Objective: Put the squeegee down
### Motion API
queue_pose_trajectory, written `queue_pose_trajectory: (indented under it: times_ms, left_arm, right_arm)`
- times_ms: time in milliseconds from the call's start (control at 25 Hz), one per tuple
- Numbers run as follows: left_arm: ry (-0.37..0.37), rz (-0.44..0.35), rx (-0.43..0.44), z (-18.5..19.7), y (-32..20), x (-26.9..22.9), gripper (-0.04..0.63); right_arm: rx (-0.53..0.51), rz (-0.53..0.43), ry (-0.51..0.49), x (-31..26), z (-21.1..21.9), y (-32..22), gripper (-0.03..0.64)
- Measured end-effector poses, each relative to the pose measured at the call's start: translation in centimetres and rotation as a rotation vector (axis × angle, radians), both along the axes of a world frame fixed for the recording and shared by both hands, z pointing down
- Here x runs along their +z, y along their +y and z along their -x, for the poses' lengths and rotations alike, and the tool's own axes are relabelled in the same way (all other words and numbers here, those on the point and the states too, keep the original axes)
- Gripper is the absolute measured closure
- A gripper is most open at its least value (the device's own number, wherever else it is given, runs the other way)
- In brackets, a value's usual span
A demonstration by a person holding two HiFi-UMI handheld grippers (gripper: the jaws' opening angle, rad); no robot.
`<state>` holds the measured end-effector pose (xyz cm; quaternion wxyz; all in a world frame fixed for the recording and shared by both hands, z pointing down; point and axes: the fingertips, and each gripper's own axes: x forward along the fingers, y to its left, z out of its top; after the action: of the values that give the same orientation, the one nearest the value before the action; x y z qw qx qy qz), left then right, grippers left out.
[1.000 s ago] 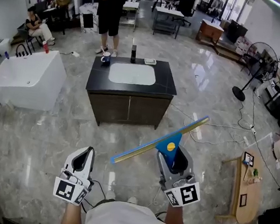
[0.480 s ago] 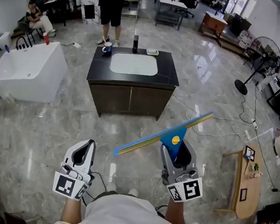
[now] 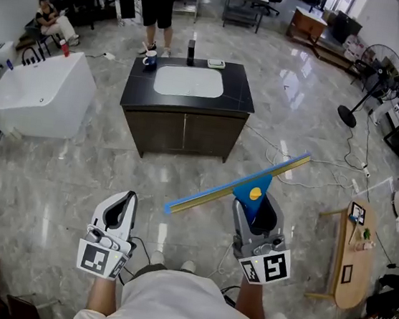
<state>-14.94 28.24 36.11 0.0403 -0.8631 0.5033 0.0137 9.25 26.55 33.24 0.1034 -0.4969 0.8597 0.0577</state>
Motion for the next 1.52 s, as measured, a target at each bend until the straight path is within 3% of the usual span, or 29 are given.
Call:
queue_pose_trajectory:
  times_ms: [320, 600, 960, 1240, 1520]
  left_arm:
    - [0.010, 0.020, -0.053, -3.1, -1.8, 1.4, 0.591]
    - [0.036, 0.025, -0.055, -2.9, -6.5, 1.8, 0.591]
    - [0.047, 0.037, -0.003, 1.8, -22.9, 4.2, 0.591]
    - [0.041, 0.031, 0.052, 6.7, -36.7, 2.5, 0.591]
    - [0.063, 0.038, 0.059, 8.1, -44.5, 1.6, 0.591]
  right_arm:
    - [-0.047, 0.029, -0.014, 1.8, -3.0, -2.2, 0.377]
    - [-0.064, 0.022, -0.015, 2.2, -3.1, -6.7, 0.379]
    - [-0.033, 0.033, 0.025, 3.2, 2.2, -21.2, 0.379]
    - [-0.008, 0.002, 0.036, 0.4, 8.2, -34.5, 0.379]
    - [-0.016, 0.060, 0.060, 1.9, 10.0, -42.4, 0.379]
